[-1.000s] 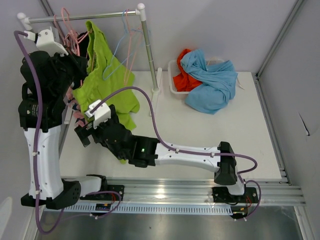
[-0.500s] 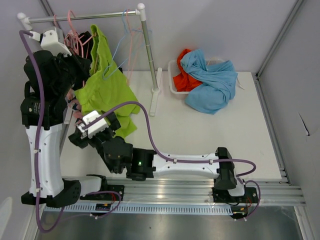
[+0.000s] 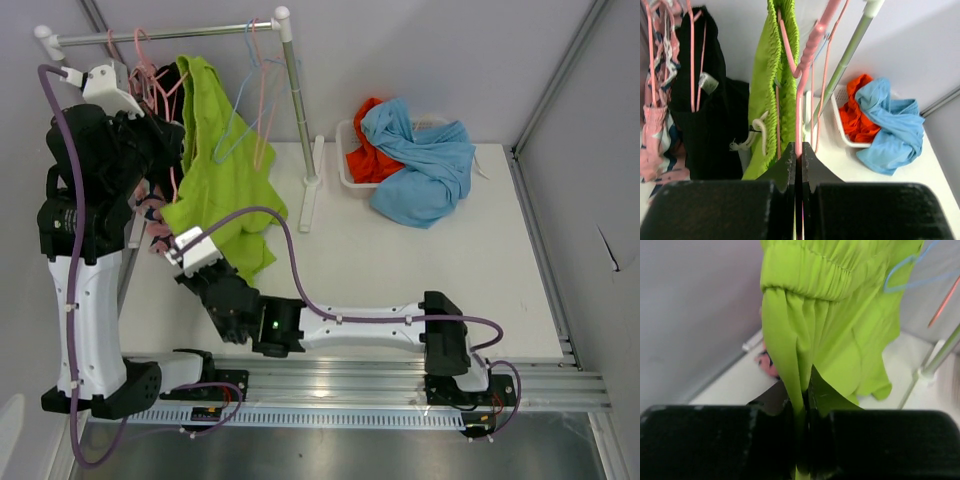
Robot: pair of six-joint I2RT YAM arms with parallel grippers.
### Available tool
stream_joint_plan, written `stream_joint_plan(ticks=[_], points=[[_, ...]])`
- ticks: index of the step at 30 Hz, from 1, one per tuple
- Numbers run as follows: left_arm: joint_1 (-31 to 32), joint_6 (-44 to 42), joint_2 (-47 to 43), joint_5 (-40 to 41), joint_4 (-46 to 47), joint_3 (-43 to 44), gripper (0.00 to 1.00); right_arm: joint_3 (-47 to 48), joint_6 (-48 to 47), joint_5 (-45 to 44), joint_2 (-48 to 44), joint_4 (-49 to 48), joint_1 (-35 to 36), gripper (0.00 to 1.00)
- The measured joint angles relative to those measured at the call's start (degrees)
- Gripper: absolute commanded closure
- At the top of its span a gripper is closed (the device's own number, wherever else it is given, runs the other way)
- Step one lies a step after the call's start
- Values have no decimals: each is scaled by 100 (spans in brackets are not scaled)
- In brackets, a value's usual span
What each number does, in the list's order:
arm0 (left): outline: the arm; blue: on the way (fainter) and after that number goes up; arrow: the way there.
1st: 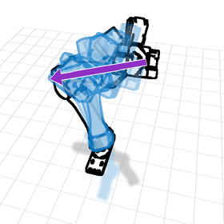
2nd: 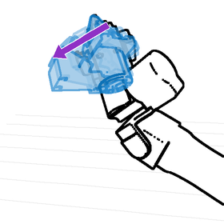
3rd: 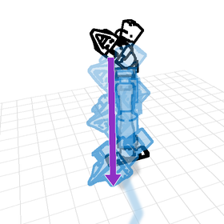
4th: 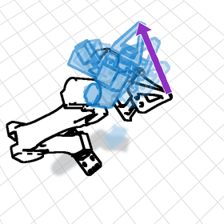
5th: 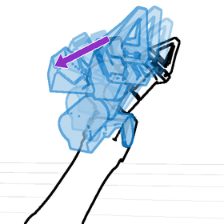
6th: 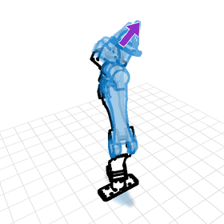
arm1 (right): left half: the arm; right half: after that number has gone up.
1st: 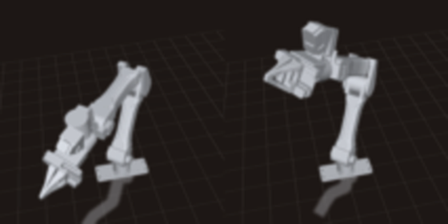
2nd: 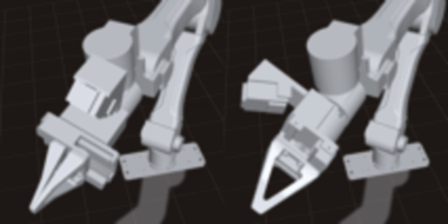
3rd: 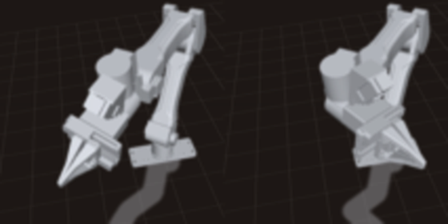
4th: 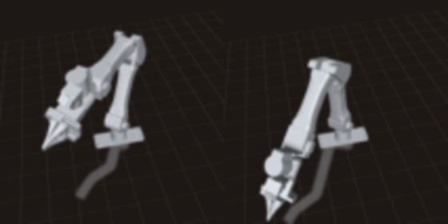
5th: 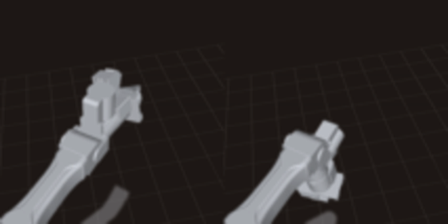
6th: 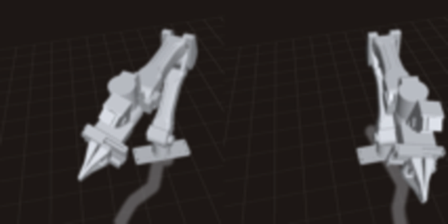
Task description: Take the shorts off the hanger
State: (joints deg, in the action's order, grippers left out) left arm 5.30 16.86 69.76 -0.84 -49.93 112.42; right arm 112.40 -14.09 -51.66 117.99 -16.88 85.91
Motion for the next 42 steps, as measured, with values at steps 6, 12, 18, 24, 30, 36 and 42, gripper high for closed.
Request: stream_joint_plan(ticks=[6, 12, 18, 24, 30, 36, 42], points=[[0, -48, 361, 17, -348, 540, 100, -1403, 957, -363, -544, 352, 516, 100], [11, -44, 511, 15, -918, 841, 100, -2022, 1749, -660, -693, 870, 671, 100], [9, 164, 63, -319, -466, 2, 100, -2124, 1768, -566, -852, 804, 308, 100], [9, 634, -1456, -901, -7, -2120, 100, -1381, 1528, 103, -798, 955, -942, 100], [105, 861, -2310, -1067, -254, -2538, 100, -584, 1561, 442, -715, 1075, -2006, 100], [170, 841, -2509, -809, -293, -2597, 100, -1829, 2041, 527, -1290, 1311, -1727, 100], [173, 654, -2542, -142, 168, -3056, 100, -3593, 2529, 44, -2632, 1700, -975, 100]])
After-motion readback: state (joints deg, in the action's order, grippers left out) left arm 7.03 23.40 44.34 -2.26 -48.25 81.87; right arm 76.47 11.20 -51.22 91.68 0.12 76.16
